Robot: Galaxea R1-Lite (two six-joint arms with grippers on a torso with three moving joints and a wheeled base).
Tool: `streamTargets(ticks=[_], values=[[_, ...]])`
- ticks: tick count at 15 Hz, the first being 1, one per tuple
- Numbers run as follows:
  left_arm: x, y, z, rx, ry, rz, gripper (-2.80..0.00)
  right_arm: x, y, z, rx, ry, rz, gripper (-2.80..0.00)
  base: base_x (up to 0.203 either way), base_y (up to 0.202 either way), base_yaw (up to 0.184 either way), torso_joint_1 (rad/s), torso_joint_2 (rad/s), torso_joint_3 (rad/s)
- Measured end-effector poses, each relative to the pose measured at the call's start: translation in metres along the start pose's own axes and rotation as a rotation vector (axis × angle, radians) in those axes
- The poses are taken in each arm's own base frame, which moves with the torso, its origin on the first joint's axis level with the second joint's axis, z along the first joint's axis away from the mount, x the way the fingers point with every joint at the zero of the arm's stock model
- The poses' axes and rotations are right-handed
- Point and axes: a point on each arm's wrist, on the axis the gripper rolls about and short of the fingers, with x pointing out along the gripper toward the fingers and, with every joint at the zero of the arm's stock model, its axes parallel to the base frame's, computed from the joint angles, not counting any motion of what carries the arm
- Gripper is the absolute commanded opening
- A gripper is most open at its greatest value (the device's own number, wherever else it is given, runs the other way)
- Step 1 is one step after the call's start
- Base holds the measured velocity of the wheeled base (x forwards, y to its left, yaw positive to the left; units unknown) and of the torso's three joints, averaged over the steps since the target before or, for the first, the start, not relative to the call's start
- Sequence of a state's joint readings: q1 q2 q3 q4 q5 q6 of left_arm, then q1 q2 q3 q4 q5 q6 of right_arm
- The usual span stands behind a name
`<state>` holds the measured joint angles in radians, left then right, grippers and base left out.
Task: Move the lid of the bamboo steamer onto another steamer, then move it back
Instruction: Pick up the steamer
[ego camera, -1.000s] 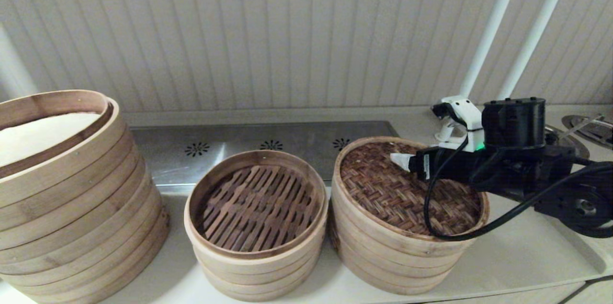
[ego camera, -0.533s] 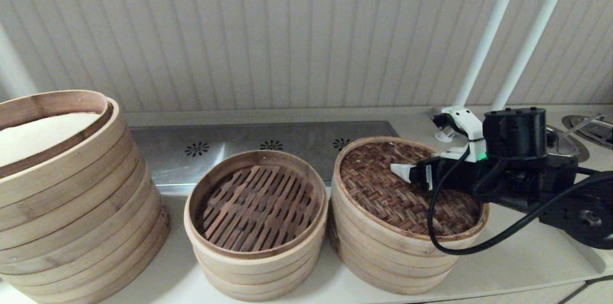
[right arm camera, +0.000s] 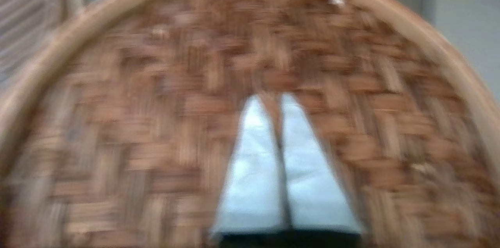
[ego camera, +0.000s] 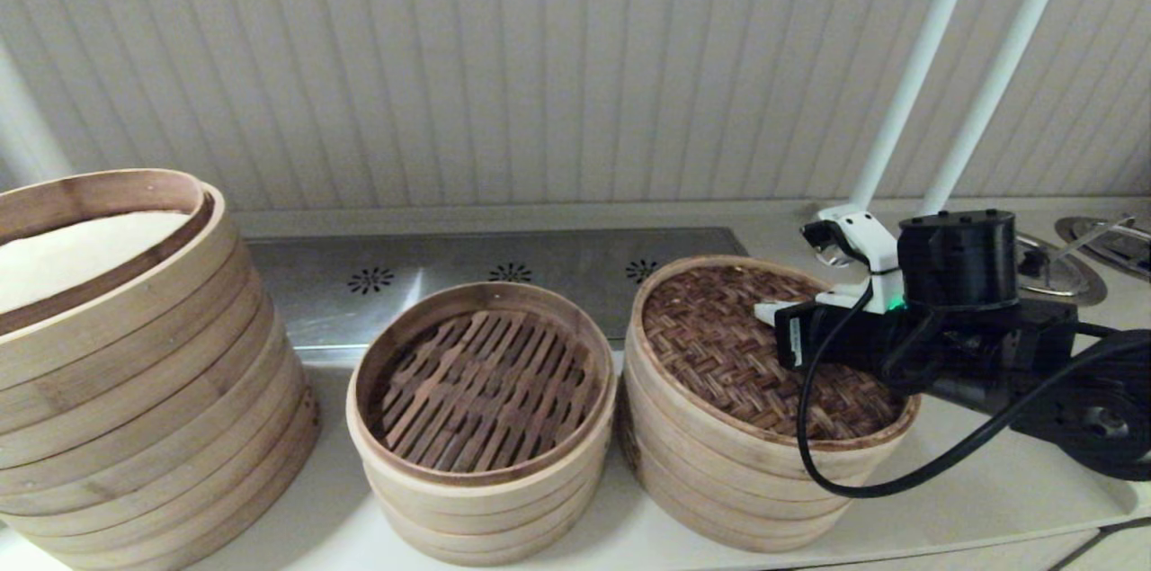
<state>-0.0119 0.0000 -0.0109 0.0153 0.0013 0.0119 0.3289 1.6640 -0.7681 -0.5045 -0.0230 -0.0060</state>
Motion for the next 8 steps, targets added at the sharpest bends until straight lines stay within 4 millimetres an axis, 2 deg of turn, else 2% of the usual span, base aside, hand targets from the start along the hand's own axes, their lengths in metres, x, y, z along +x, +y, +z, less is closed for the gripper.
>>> streamTargets(ticks=[8], values=[[0.0000,0.0000,0.0000,0.000,0.000,0.000,-2.80,-0.0028,0.0067,0.0093,-0.008,-0.056,0.009,-2.80,0.000,0.000,0.000,0.000,0.00,0.000]])
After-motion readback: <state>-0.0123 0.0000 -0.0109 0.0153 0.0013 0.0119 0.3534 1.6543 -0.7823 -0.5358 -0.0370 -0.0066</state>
